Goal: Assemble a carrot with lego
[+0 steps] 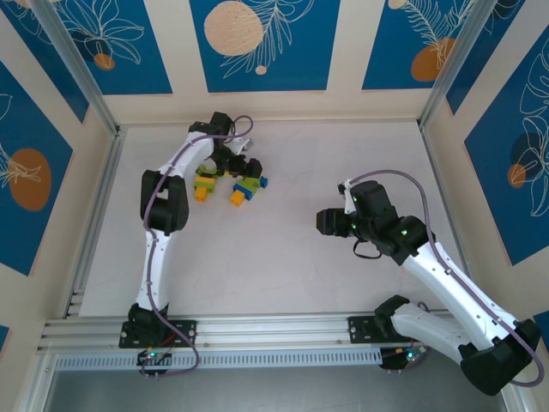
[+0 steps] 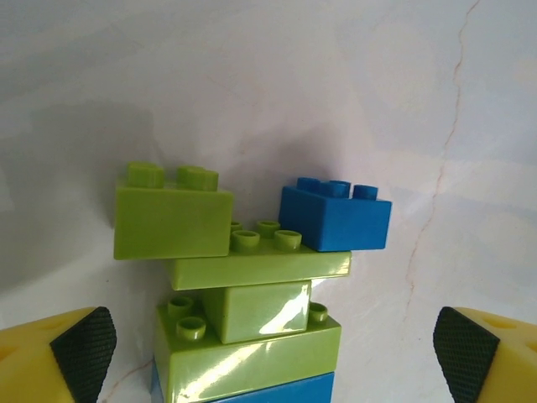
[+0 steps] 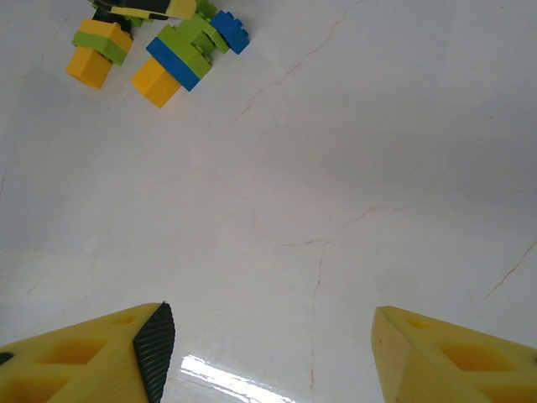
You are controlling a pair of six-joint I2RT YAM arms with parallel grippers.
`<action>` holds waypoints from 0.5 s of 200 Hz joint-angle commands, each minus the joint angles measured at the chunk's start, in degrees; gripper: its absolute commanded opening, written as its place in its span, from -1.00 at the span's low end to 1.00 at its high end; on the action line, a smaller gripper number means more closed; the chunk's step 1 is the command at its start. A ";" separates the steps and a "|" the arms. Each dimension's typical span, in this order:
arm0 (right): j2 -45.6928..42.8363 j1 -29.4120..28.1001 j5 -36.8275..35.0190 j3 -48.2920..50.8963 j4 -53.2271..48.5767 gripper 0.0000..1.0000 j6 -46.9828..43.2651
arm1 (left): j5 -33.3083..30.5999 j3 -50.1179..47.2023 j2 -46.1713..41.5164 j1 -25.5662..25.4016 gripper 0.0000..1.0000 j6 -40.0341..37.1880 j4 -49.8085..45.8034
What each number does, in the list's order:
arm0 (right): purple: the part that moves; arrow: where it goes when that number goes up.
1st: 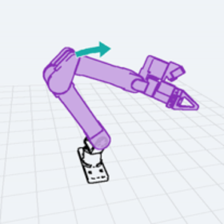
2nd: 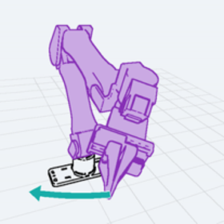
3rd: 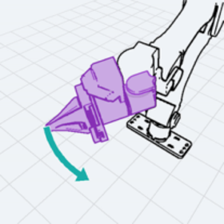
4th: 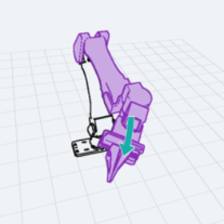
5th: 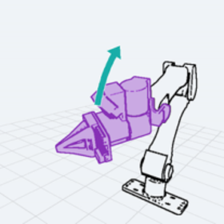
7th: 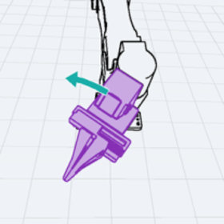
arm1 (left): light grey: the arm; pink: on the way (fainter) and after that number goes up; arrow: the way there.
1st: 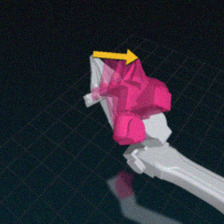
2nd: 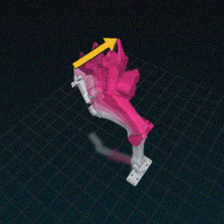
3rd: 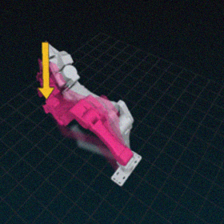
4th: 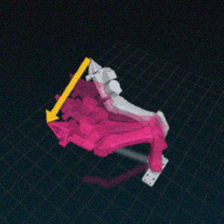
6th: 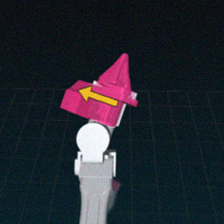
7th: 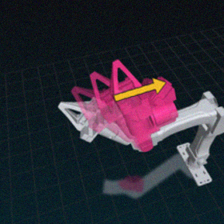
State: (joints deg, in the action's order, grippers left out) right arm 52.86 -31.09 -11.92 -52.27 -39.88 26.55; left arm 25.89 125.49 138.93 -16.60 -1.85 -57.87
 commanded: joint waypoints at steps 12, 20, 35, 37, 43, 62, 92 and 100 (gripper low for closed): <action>-1.18 0.24 0.85 0.17 -1.03 0.30 0.88 | -2.16 -1.38 -3.00 0.85 0.99 -0.31 -0.91; -1.18 0.25 0.65 -0.01 -1.24 0.30 0.80 | -2.86 -1.71 -3.74 0.87 0.99 -0.35 -0.98; -0.84 0.24 -0.45 -0.81 -1.79 0.30 0.08 | -4.57 -3.98 -6.60 0.94 0.99 -0.35 -0.44; -0.79 0.31 -0.66 -0.94 -1.96 0.30 -0.05 | -4.76 -4.50 -7.08 0.95 0.99 -0.31 -0.22; -0.59 0.33 -1.49 -1.58 -2.28 0.32 -0.66 | -5.33 -6.05 -8.97 1.11 0.99 -0.20 0.53; -0.30 0.97 -4.20 -3.35 -2.51 0.41 -2.80 | -6.52 -15.30 -16.98 2.38 0.99 1.29 6.23; 0.89 4.19 -14.13 -4.09 0.45 0.66 -4.47 | -8.41 -41.39 -35.96 7.67 0.99 7.27 26.74; 1.75 5.64 -18.15 -2.75 3.22 0.70 -5.00 | -11.07 -49.08 -40.86 9.37 0.99 8.86 33.55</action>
State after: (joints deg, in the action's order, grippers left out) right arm 53.01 -28.29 -19.05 -54.98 -40.91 23.83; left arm 19.88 92.51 111.33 -12.78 1.28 -42.70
